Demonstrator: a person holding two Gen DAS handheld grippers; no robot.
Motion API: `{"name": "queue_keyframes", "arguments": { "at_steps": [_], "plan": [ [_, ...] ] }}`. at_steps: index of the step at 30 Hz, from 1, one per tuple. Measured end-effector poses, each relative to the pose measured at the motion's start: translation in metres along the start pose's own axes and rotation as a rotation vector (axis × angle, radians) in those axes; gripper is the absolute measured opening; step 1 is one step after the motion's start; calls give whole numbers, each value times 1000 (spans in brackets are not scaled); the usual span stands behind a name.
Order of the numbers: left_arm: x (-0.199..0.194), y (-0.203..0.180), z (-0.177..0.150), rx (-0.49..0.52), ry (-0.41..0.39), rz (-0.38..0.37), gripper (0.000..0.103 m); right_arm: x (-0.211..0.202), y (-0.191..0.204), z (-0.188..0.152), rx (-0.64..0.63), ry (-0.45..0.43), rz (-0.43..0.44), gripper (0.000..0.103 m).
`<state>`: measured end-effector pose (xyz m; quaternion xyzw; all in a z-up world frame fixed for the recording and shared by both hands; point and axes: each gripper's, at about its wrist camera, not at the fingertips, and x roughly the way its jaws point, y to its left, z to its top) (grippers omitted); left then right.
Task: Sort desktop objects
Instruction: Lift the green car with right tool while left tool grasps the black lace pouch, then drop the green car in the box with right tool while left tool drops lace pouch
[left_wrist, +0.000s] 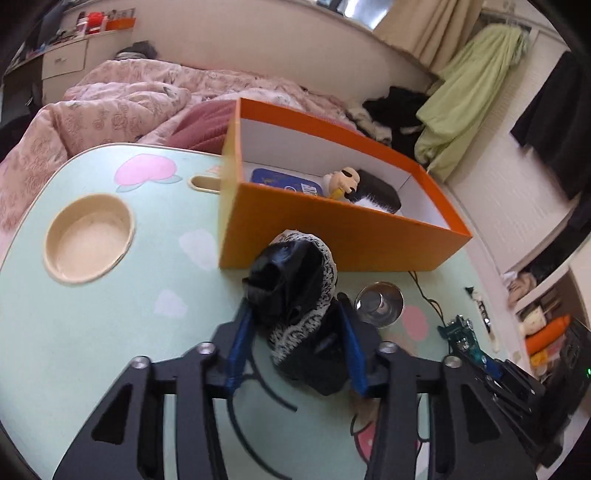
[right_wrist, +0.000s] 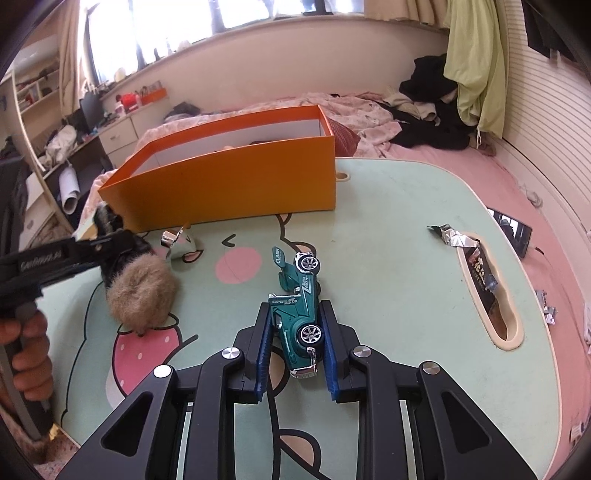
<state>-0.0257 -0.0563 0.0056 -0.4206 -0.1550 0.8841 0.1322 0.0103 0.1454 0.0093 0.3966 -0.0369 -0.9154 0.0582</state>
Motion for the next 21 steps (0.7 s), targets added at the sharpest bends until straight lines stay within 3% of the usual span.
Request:
{"name": "queue_keyframes", "arguments": {
  "at_steps": [5, 10, 14, 21],
  "plan": [
    [-42, 4, -29, 22, -102, -17, 35, -1, 1, 0, 1, -3, -3, 22],
    [-72, 3, -37, 56, -152, -30, 34, -20, 5, 1, -1, -74, 78, 22],
    [-87, -9, -26, 81, -195, -61, 35, -33, 20, 15, -67, -113, 98, 22],
    [-84, -29, 24, 166, -218, -40, 35, -24, 35, 85, -138, -135, 90, 22]
  ]
}}
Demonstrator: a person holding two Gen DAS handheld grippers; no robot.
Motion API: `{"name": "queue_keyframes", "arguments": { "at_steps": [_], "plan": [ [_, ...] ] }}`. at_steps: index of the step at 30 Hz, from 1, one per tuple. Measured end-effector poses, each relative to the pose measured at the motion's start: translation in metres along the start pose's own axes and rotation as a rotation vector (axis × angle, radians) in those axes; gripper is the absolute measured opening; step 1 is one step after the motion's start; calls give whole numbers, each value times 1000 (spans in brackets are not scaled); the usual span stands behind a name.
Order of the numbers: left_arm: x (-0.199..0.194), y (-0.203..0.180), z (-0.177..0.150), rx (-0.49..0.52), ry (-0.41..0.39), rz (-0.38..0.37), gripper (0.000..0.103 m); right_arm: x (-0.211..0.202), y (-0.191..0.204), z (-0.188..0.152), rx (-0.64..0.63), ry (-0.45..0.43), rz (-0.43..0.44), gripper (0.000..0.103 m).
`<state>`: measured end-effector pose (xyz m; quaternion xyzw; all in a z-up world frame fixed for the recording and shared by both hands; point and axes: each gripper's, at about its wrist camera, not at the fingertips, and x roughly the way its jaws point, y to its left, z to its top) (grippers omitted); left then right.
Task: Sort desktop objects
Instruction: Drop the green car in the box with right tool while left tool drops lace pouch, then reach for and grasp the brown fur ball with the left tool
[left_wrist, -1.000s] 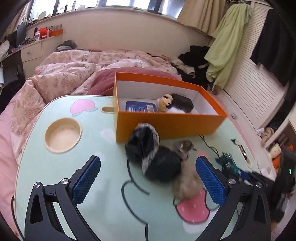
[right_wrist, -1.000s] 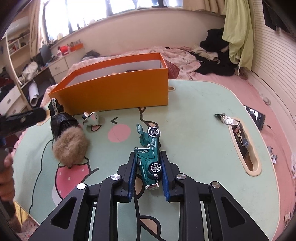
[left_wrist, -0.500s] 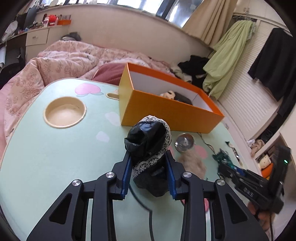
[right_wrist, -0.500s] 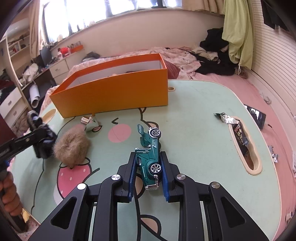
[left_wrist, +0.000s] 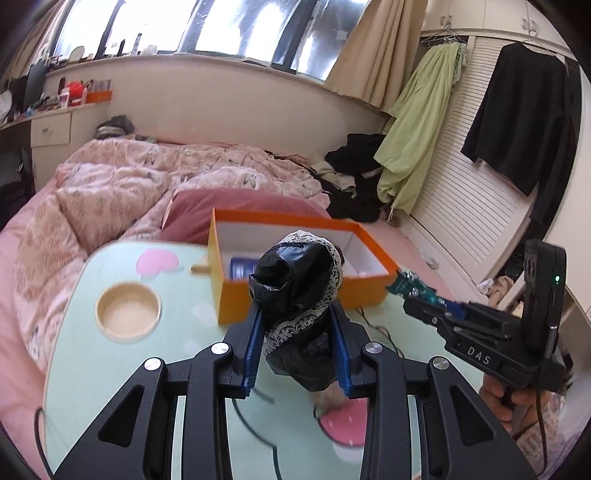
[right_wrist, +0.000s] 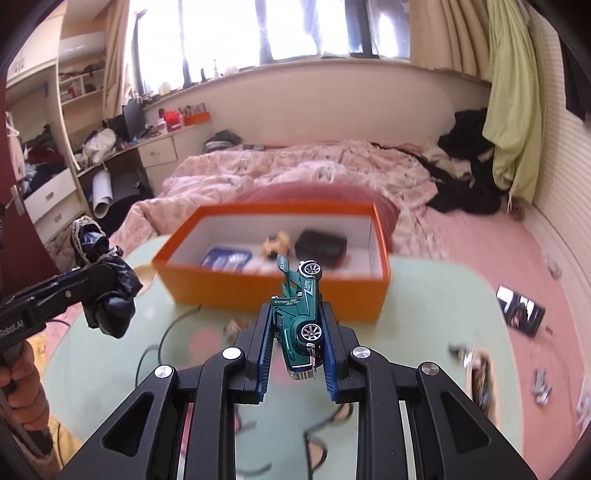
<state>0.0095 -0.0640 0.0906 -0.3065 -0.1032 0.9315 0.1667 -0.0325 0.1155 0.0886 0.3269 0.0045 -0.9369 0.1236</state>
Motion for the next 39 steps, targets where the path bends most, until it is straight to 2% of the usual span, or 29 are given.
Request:
{"name": "queue_keyframes", "arguments": {
  "at_steps": [2, 5, 7, 8, 9, 10, 11, 12, 14, 15, 19, 21, 25, 29, 33, 34, 35, 36, 37, 39],
  "plan": [
    [16, -1, 23, 23, 5, 42, 35, 15, -1, 23, 6, 13, 7, 22],
    [47, 3, 56, 22, 21, 68, 35, 47, -6, 57, 28, 25, 12, 22],
    [74, 7, 74, 0, 31, 133, 36, 68, -8, 70, 44, 21, 2, 23],
    [89, 8, 80, 5, 43, 167, 41, 81, -9, 74, 62, 34, -10, 27],
    [101, 8, 83, 11, 65, 200, 45, 87, -11, 76, 78, 48, -18, 39],
    [112, 9, 83, 15, 91, 237, 46, 92, -14, 77, 100, 52, -26, 46],
    [117, 12, 81, 5, 94, 255, 47, 90, -17, 77, 117, 43, -29, 63],
    [117, 14, 77, -20, 81, 244, 48, 84, -21, 73, 147, 18, -35, 77],
    [108, 20, 67, -68, 54, 205, 73, 70, -26, 65, 176, -30, -27, 81],
    [102, 21, 63, -77, 39, 197, 76, 63, -26, 60, 165, -34, -25, 81],
    [73, 11, 47, -35, -2, 197, 78, 38, -17, 41, 115, -15, -9, 82],
    [57, 3, 35, 3, 6, 195, 80, 24, -11, 26, 90, -10, -14, 89],
    [36, -13, 1, 80, 79, 186, 80, 4, 3, -15, 47, 36, -41, 93],
    [32, -13, -46, 50, 202, 176, 80, 5, 5, -56, 62, 146, -26, 93],
    [34, -13, -82, 75, 257, 206, 80, 6, 8, -84, 24, 194, -96, 94],
    [37, -13, -89, 85, 278, 200, 83, 9, 8, -87, 17, 210, -105, 95],
    [36, -17, -95, 137, 248, 220, 90, 14, 6, -92, 20, 239, -108, 100],
    [39, -21, -102, 181, 250, 257, 96, 19, 5, -96, 10, 247, -133, 103],
    [38, -23, -105, 197, 245, 263, 103, 19, 3, -97, 23, 242, -124, 103],
    [39, -23, -105, 189, 249, 235, 103, 18, 2, -98, 21, 240, -126, 103]
  ]
}}
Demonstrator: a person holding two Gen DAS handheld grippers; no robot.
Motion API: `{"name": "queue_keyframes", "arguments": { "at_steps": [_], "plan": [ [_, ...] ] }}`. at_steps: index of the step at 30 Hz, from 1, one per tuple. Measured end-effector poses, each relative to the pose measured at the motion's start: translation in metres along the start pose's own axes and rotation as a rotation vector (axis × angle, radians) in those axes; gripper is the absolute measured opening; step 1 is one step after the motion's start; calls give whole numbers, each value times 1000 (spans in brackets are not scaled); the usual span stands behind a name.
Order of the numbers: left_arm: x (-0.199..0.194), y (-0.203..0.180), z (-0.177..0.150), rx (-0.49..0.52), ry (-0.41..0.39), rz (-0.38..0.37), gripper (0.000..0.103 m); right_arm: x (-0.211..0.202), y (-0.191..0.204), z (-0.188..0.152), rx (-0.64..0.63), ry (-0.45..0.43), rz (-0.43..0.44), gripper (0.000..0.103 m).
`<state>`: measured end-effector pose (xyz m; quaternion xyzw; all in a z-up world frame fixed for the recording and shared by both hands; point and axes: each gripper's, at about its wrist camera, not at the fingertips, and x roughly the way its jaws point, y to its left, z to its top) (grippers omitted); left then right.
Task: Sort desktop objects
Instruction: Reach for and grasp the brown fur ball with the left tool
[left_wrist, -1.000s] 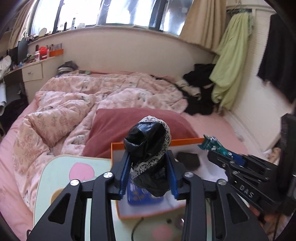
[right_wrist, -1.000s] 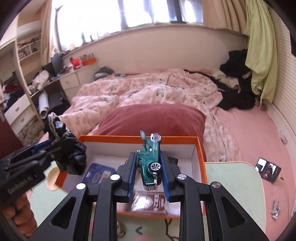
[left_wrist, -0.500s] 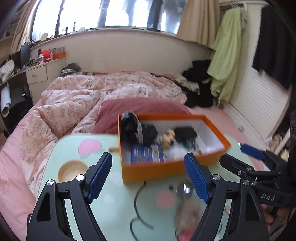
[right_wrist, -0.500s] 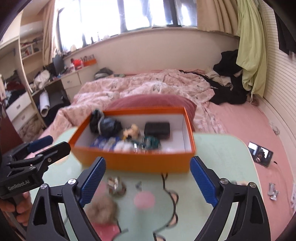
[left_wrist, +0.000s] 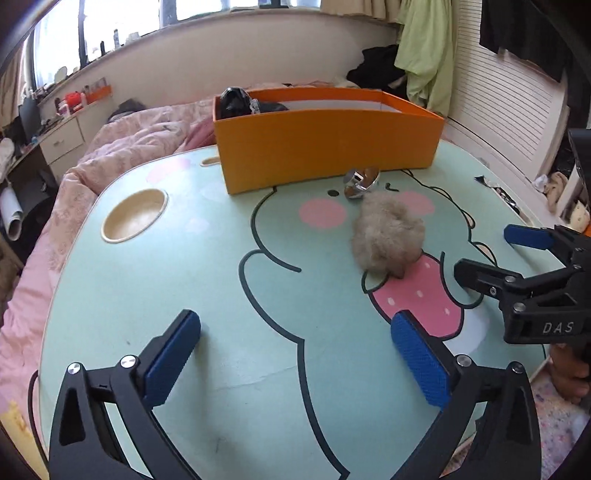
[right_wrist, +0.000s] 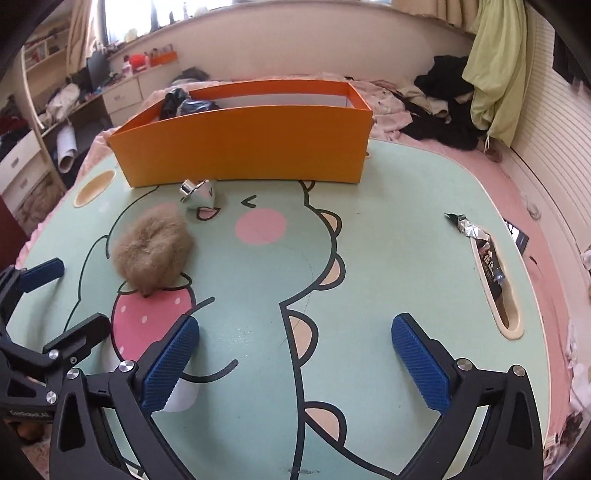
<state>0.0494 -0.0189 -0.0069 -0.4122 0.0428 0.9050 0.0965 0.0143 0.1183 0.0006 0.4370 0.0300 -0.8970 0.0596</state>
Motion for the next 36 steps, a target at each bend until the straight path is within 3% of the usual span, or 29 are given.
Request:
{"name": "queue_keyframes", "arguments": {
  "at_steps": [36],
  "plan": [
    [-1, 1, 5, -8, -1, 12, 103, -1, -2, -3, -5, -15, 14, 103]
  ]
}}
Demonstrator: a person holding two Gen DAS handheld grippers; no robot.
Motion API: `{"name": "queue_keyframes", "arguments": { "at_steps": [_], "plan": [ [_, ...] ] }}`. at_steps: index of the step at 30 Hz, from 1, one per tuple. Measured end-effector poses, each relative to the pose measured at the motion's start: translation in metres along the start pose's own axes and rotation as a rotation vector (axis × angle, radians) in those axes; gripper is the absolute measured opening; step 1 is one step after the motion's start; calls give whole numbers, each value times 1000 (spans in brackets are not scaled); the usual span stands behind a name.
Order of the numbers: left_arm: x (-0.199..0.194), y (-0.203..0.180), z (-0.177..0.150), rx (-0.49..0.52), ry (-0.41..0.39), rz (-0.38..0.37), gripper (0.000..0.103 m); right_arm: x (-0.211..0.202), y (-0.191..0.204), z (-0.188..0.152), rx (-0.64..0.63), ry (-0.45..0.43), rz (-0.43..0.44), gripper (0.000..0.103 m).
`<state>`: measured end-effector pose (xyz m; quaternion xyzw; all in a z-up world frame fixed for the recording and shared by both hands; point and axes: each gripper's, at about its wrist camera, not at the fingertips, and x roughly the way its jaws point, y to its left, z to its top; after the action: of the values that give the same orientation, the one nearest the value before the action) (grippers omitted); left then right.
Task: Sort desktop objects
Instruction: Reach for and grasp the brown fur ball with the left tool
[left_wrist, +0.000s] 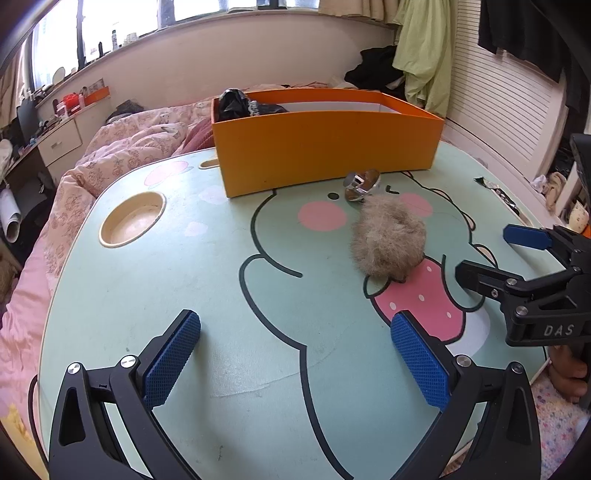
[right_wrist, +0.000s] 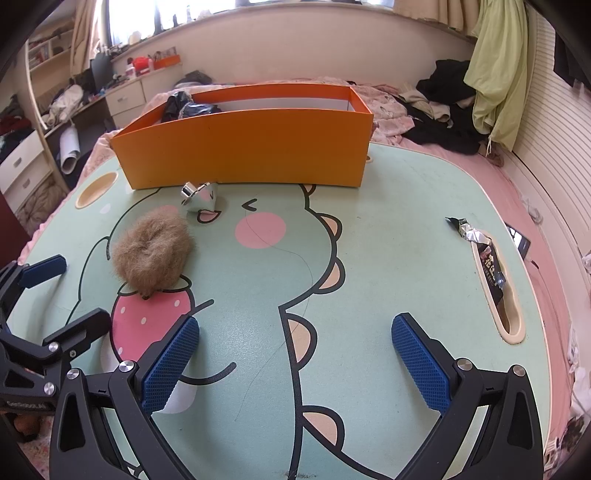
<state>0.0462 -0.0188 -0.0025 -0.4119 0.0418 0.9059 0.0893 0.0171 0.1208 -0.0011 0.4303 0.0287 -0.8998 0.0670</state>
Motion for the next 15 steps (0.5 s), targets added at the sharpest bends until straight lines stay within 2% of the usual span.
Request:
{"name": "queue_keyframes", "arguments": {
  "at_steps": [2, 5, 10, 12, 15],
  "plan": [
    [2, -1, 3, 1, 11, 2, 103, 0, 0, 0, 1, 0, 3, 103],
    [1, -6, 11, 13, 27, -45, 103, 0, 0, 0, 1, 0, 3, 103],
    [-13, -28, 38, 65, -49, -117, 103, 0, 0, 0, 1, -1, 4, 103],
    [-7, -35, 50, 79, -40, -146, 103, 0, 0, 0, 0, 0, 4, 103],
    [13, -44, 63, 89, -2, -139, 103, 0, 0, 0, -1, -1, 5, 103]
  ]
}}
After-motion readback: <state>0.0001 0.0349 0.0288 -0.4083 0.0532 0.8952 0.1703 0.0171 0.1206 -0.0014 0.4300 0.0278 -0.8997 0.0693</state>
